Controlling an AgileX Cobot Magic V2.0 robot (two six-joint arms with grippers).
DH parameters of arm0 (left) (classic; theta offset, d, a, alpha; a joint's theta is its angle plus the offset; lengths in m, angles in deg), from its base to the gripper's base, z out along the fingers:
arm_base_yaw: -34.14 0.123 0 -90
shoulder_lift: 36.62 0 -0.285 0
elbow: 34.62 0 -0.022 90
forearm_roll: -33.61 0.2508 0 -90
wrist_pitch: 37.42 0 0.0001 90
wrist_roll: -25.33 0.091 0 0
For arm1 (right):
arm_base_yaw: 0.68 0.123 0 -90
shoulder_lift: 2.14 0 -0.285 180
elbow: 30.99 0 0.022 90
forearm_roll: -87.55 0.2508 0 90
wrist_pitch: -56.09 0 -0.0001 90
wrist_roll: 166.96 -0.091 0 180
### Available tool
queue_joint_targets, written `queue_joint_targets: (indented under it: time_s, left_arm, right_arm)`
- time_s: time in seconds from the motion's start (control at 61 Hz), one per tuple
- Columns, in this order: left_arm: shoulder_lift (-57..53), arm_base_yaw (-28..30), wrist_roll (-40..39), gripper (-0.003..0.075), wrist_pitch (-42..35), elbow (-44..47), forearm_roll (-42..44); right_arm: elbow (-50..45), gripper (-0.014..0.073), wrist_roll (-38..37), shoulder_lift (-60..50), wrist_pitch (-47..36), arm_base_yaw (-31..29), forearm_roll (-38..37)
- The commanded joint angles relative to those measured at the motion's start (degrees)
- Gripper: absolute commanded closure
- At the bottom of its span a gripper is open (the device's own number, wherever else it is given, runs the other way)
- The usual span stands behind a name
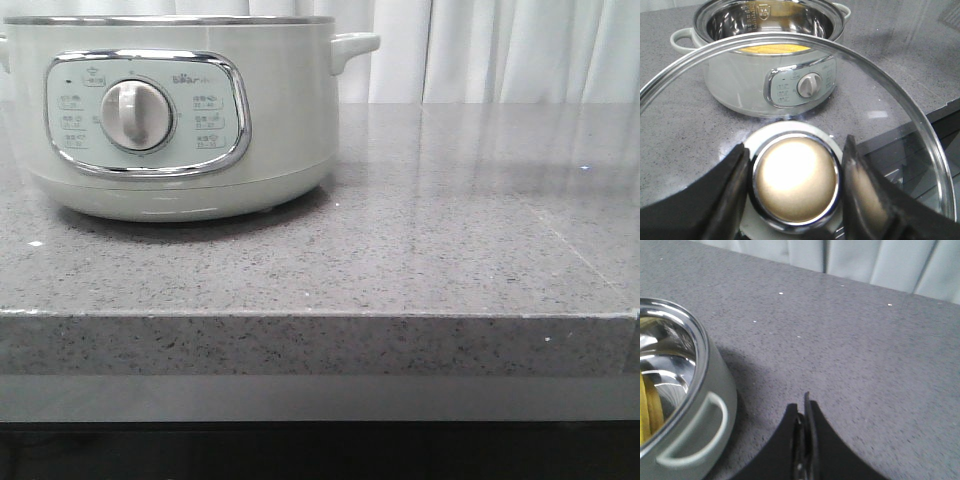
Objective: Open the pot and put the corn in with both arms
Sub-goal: 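Lower the corn into the pot and open the right gripper, then lower the glass lid onto the pot with the left gripper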
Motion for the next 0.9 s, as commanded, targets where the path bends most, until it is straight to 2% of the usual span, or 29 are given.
queue_joint_targets:
  time_s: [0.0, 0.131, 0.361, 0.492, 0.721, 0.885]
  left_arm:
    - [0.6, -0.1, -0.2, 0.0658, -8.7, -2.0, -1.6]
    - [0.6, -0.1, -0.2, 0.0659, -8.7, -2.0, -1.6]
    - [0.6, -0.1, -0.2, 0.0659, -9.5, -1.2, -1.6]
    - [0.6, -0.1, -0.2, 0.0658, -10.7, -0.7, -1.6]
    - [2.4, -0.1, 0.0, 0.0658, -12.5, -0.8, -1.2]
    - [11.4, -0.1, 0.2, 0.0658, -12.8, -4.7, -0.8]
  right_arm:
    - [-6.2, 0.0662, 0.9, -7.6, -9.2, -0.2, -0.4]
    - [-18.5, 0.0662, 1.2, -16.3, -16.5, 0.1, -0.4]
    - [-40.0, 0.0662, 1.3, -33.3, -23.0, 0.1, -0.4]
    - [-49.1, 0.0662, 1.3, -43.5, -25.6, 0.1, -0.4]
    - [-56.4, 0.0662, 1.3, -59.0, -21.2, 0.1, -0.4]
    - [-57.5, 0.0662, 1.3, -63.1, -20.4, 0.1, -0.4]
